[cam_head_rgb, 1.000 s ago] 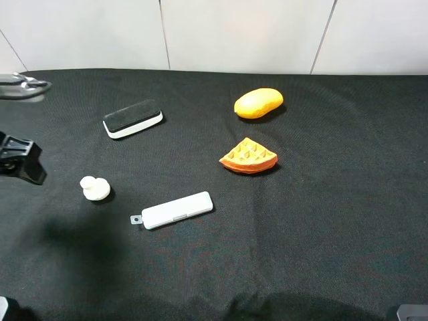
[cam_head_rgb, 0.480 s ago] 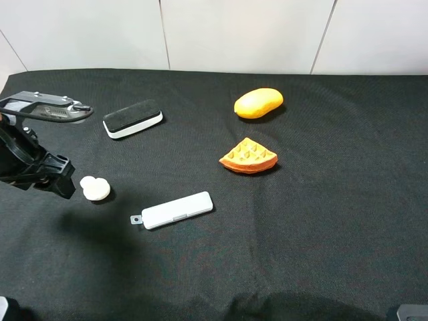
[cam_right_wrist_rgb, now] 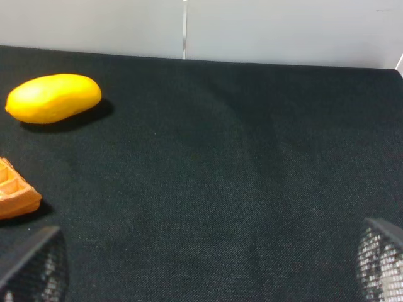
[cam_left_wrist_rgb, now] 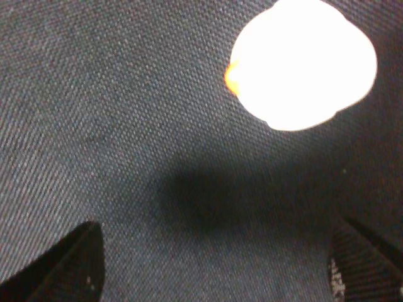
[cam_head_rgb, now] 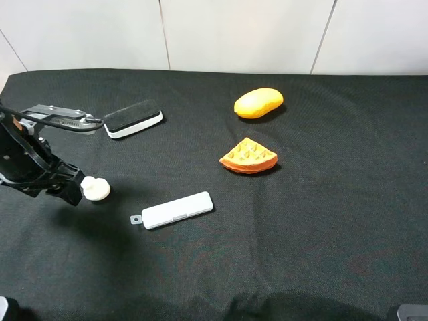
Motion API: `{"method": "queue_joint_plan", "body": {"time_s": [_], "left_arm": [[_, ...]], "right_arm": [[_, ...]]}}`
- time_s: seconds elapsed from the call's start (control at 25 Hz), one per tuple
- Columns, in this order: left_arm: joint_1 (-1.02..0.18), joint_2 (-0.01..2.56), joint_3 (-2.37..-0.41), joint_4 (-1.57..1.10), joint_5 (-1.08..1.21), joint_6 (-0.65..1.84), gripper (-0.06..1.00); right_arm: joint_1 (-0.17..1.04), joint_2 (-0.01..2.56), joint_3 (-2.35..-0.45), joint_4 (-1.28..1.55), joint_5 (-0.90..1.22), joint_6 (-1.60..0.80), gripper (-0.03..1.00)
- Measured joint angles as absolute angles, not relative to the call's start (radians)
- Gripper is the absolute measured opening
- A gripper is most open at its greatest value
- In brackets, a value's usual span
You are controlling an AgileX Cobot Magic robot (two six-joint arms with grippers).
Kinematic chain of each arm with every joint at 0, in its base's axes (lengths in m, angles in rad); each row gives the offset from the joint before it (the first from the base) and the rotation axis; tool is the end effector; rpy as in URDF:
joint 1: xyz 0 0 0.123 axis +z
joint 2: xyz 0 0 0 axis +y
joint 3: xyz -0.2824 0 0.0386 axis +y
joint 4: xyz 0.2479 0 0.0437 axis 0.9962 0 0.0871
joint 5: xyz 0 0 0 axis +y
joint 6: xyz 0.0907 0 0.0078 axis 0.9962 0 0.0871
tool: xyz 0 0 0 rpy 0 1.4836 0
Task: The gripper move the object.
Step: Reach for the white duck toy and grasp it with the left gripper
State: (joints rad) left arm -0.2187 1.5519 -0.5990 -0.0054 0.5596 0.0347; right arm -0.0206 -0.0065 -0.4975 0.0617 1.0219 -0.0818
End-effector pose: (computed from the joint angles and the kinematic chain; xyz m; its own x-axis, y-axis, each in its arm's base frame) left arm 0.2201 -0.0492 0.1392 -0.9589 0.2440 -0.1450 0.2464 0.9692 0.0015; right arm -0.0040 0.0049 0.2797 -0.4148 -0.0410 -0.9090 -0.0479 0.9986 -0.0232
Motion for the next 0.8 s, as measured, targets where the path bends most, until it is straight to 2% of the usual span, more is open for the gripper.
{"method": "queue_joint_plan", "body": {"time_s": [0.8], "left_arm": [[-0.317,1.737,-0.669,-0.006,0.491,0.035,0.76]], "right_arm": [[-0.021,-0.007,-0.497,0.062,1.022,-0.082,0.69]]}}
